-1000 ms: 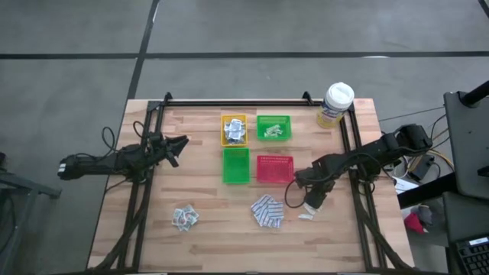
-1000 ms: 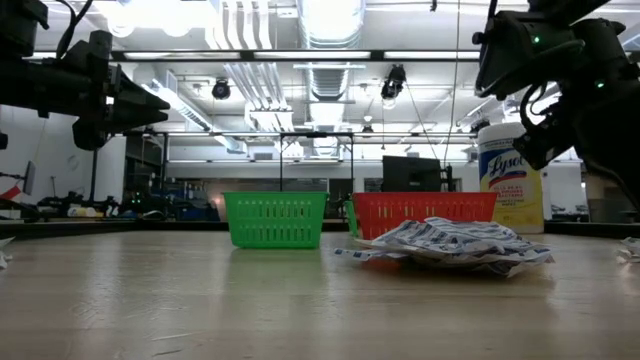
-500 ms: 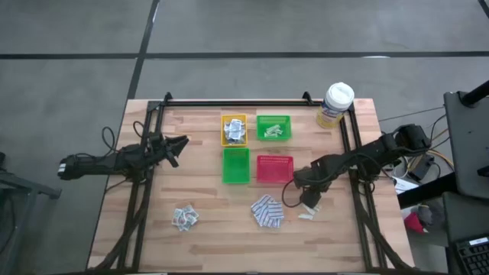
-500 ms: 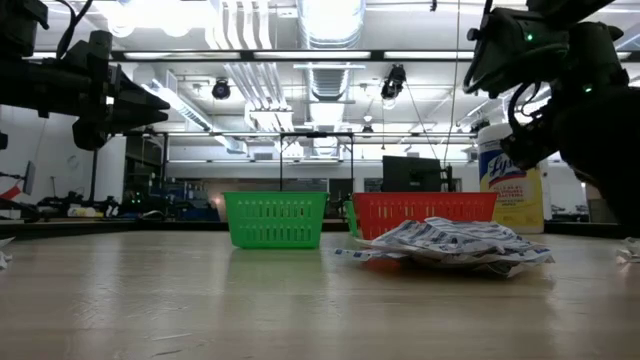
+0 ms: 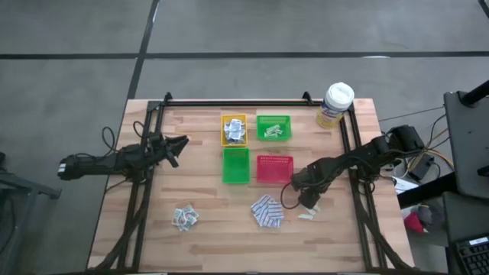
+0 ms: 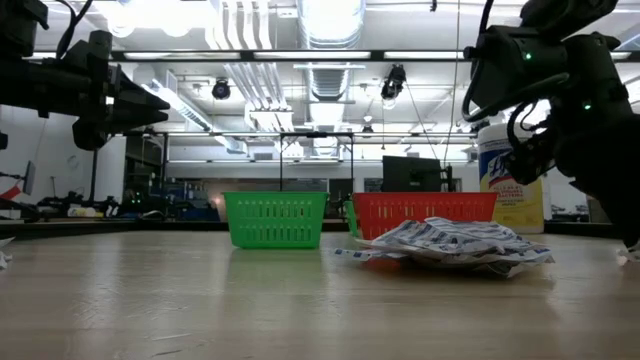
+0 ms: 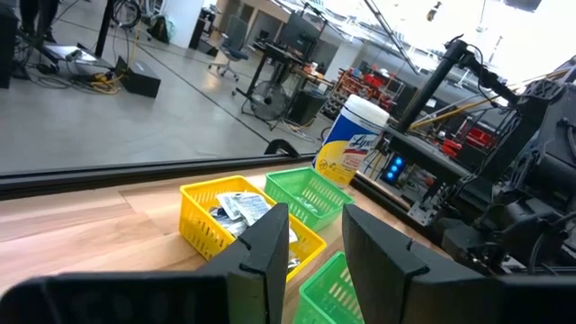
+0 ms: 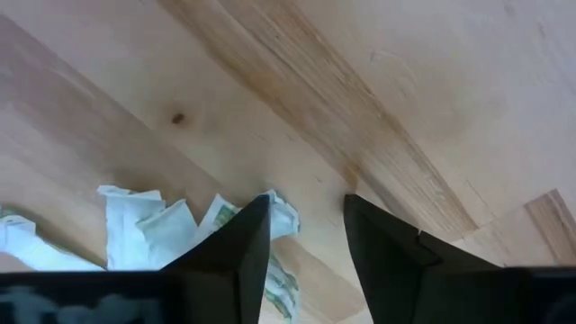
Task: Pick & Place First Aid Supplies
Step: Put the green bandage pack into the top green bin
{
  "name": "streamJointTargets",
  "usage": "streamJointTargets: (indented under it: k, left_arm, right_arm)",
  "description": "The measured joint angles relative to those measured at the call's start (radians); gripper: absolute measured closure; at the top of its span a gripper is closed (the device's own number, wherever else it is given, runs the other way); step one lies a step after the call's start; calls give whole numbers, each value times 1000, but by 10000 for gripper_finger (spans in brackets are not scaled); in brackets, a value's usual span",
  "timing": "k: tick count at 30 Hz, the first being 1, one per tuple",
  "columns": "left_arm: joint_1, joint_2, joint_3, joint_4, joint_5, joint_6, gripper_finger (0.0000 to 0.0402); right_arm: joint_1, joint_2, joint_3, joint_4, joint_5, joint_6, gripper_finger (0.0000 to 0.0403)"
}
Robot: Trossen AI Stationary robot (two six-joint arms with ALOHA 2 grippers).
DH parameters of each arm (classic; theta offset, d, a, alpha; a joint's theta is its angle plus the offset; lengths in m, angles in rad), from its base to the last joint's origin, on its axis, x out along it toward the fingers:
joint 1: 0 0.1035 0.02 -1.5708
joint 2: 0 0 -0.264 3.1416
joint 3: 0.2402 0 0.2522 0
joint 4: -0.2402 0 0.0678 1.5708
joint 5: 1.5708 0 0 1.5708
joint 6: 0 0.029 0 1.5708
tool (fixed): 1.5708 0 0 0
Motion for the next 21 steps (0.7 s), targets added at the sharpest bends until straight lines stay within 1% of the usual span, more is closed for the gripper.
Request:
streamJointTargets:
  k: [7, 17, 21]
  left_arm:
    - [0, 0, 0, 0, 1, 0, 293]
    - [0, 0, 0, 0, 1, 0, 293]
    - [0, 0, 0, 0, 1, 0, 293]
  right_arm:
    - [0, -9, -3, 1, 21, 30, 293]
    - [-2, -10, -4, -5, 30, 51, 368]
    - [-2, -13, -3, -12, 35, 52, 391]
